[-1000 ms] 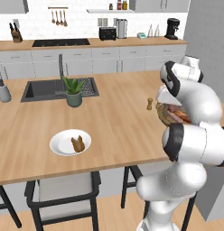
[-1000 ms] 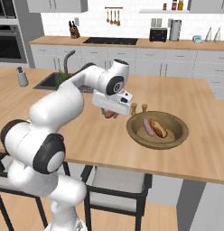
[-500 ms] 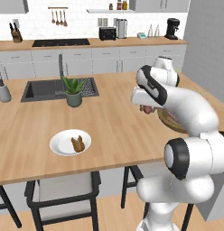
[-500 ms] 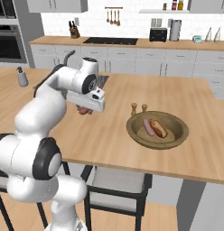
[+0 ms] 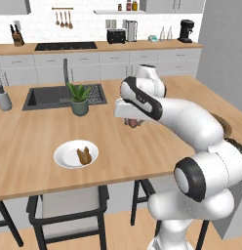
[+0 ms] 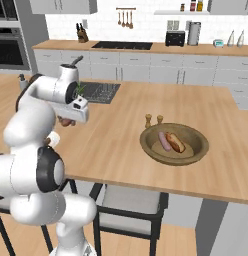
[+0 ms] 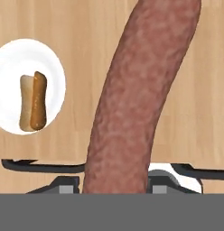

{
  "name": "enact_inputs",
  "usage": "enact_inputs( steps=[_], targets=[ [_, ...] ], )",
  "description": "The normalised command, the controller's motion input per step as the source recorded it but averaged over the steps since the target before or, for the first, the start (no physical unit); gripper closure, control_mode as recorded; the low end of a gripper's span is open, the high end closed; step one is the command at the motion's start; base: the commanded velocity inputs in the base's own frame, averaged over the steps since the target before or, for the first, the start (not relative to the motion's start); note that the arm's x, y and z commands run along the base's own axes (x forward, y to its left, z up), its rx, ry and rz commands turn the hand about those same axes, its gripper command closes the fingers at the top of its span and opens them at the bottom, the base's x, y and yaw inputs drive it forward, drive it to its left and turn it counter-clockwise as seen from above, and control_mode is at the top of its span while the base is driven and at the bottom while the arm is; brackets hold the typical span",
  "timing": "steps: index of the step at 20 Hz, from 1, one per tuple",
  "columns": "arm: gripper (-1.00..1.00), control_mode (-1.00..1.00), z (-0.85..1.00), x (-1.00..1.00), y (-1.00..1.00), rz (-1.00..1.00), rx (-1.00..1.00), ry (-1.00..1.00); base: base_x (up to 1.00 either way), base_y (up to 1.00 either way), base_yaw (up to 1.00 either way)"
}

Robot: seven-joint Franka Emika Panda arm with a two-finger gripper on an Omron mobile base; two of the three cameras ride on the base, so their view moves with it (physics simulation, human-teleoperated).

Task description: Place one bun and one sausage from the bowl on each plate.

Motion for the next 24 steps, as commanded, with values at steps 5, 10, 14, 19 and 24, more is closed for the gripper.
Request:
enact_inputs(
  steps=[5, 10, 14, 19, 24],
  targets=[
    [1.00, -1.00, -0.01, 0.00, 1.00, 0.36, -0.05, 0.08, 0.00, 0.00, 0.00],
    [1.00, -1.00, -0.02, 0.02, 1.00, 0.15, -0.09, 0.04, 0.00, 0.00, 0.00],
    [1.00, -1.00, -0.42, 0.14, 1.00, 0.00, -0.09, 0.01, 0.00, 0.00, 0.00],
    [1.00, -1.00, -0.70, 0.14, 0.78, 0.00, -0.01, -0.03, 0.00, 0.00, 0.00],
    [1.00, -1.00, -0.59, 0.07, 0.44, -0.09, 0.01, -0.08, 0.00, 0.00, 0.00]
  ],
)
